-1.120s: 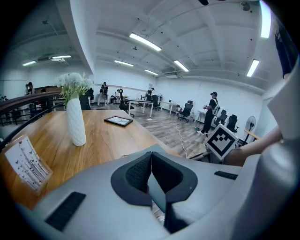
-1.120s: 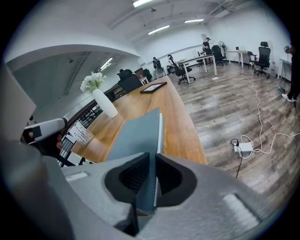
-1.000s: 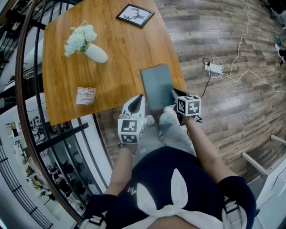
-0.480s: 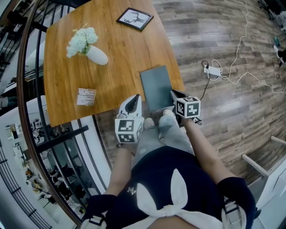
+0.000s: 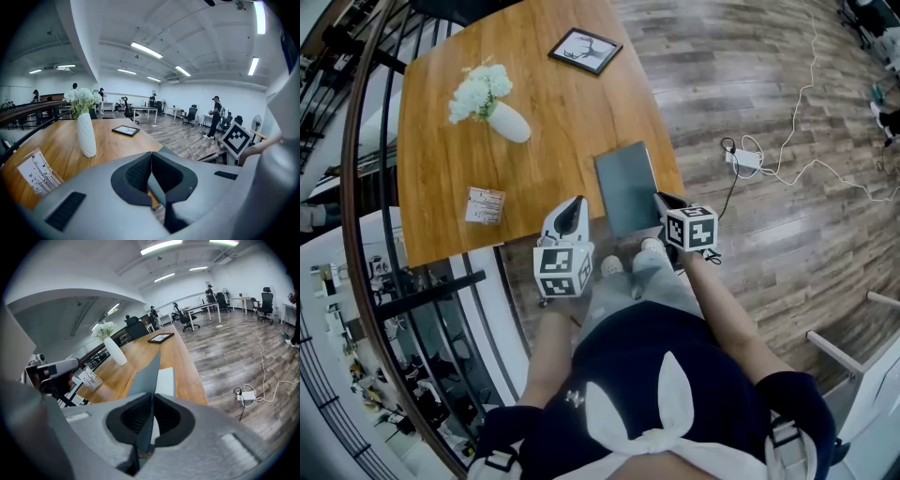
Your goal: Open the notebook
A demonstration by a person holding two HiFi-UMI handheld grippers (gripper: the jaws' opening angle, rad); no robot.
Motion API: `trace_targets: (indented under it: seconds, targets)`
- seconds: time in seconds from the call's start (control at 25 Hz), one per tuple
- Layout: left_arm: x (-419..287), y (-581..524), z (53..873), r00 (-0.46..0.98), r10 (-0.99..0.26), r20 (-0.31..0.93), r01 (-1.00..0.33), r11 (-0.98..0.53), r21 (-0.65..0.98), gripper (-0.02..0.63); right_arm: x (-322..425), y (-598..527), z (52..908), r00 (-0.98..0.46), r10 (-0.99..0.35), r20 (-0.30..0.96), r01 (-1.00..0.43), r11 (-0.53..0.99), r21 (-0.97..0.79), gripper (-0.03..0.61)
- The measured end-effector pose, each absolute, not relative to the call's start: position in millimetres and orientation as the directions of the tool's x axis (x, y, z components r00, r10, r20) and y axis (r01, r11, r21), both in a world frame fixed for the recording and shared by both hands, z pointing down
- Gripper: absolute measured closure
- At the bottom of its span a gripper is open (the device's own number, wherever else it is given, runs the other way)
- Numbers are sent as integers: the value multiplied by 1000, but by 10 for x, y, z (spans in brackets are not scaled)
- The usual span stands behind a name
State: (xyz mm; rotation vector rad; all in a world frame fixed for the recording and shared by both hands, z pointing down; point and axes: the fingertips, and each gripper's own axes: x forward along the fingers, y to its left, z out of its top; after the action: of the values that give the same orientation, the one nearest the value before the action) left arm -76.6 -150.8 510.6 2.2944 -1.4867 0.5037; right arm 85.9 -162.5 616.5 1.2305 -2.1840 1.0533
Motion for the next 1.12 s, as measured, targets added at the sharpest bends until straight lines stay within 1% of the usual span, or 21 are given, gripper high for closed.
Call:
trace_targets:
  seconds: [1.12]
  targets:
    - [-967, -1413, 5013, 351, -815, 461, -933, -345, 100, 594, 574, -1577, 5770, -599, -529, 601, -801, 391, -454, 569]
